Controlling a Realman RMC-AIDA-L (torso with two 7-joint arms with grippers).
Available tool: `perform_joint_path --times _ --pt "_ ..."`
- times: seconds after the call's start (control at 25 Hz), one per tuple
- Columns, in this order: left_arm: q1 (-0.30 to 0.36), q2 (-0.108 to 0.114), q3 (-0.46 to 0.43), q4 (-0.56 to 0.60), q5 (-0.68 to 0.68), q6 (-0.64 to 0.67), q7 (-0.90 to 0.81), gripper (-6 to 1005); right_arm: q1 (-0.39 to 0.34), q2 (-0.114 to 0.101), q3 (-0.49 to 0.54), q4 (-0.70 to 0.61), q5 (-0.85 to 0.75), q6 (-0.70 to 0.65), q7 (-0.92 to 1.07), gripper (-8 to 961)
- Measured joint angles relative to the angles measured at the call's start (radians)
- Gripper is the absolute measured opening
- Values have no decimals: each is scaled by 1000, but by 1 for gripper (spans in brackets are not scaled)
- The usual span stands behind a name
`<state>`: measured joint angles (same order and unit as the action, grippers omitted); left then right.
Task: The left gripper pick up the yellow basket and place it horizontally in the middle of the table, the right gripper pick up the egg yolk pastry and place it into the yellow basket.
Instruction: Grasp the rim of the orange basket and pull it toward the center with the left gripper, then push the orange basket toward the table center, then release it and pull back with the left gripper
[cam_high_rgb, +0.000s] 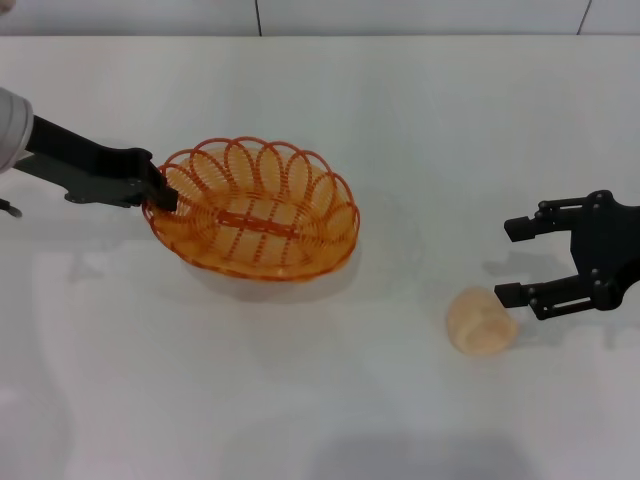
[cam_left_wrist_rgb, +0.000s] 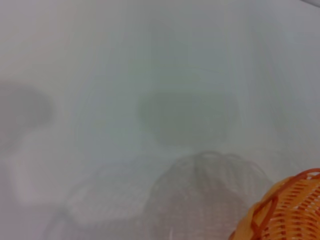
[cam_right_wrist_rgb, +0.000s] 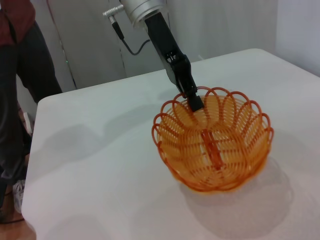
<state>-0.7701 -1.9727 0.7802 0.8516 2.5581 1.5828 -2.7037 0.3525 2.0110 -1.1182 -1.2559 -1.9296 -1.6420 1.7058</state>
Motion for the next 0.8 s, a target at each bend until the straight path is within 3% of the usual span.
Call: perform_joint_path --times 0.36,0.8 --pt "-1 -21 5 -7 -9 -24 -86 86 12 0 0 -2 0 -16 0 750" --pt "-31 -44 20 -110 -5 -108 -57 87 21 0 0 -2 0 -30 0 746"
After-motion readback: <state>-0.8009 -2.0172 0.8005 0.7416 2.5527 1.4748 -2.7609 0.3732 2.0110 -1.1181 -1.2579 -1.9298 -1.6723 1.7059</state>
